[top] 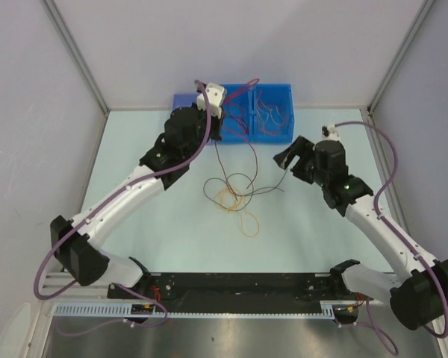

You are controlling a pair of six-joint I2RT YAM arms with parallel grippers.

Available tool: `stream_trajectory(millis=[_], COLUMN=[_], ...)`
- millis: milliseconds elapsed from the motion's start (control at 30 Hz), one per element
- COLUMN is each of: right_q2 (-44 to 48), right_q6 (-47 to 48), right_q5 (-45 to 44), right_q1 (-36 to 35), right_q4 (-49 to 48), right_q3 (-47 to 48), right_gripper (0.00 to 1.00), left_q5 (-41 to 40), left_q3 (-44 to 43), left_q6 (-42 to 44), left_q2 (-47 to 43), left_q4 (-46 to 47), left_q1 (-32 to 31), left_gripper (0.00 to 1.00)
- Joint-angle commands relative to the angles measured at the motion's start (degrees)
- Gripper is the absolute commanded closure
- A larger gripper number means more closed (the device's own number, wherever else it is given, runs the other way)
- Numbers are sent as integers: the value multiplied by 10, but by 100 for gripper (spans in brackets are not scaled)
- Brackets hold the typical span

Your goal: Untangle the cables

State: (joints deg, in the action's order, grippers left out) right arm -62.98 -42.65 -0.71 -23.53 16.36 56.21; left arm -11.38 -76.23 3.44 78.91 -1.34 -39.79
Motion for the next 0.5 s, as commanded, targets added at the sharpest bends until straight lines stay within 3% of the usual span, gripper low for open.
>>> stream_trajectory(millis=[0, 167, 467], right_q2=[19, 37, 152], right_q6=[-16, -14, 2], right_q5=[-17, 1, 55], right_q1=[1, 0, -1], right_q4=[-71, -184, -319], right_q3=[-117, -270, -420], right_gripper=[18, 23, 27], left_q5=[31, 100, 185], left_q3=[-81, -138, -224], left_q6=[-5, -31, -54], left_q2=[56, 128, 263], left_q4=[37, 80, 195], left_q1=[34, 80, 125], left_gripper=[100, 100, 100])
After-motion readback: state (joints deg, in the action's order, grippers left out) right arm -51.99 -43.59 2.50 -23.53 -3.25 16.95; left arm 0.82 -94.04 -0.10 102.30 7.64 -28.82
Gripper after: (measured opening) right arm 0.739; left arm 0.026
